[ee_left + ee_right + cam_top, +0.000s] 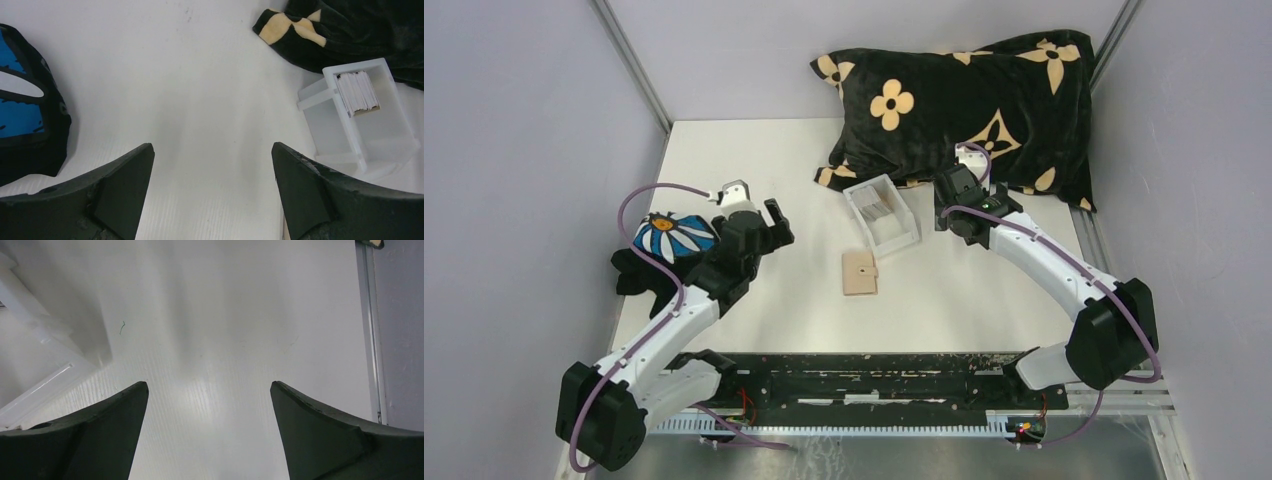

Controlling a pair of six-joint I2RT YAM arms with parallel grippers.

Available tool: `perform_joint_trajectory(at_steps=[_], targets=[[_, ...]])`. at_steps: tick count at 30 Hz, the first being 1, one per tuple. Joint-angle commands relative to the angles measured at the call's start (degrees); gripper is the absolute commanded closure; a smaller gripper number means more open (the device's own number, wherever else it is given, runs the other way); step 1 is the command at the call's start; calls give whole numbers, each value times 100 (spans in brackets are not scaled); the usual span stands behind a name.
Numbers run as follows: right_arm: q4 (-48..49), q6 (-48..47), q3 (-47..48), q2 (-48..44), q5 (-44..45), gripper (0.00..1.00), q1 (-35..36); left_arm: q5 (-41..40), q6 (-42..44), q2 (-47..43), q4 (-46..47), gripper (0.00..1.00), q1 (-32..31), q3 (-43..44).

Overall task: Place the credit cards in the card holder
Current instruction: Reset both arms

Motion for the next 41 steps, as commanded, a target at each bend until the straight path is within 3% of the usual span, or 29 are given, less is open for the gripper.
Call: perform_joint_trajectory(at_steps=[1,14,41], targets=[[-162,285,24,-172,305,0,-15,-421,355,-237,437,5,44,-179],[-61,141,-72,-300,549,0,-16,-720,660,-367,372,0,114,-299],[198,123,-168,-430,847,0,-15,-719,994,-351,501,1,269,-381]])
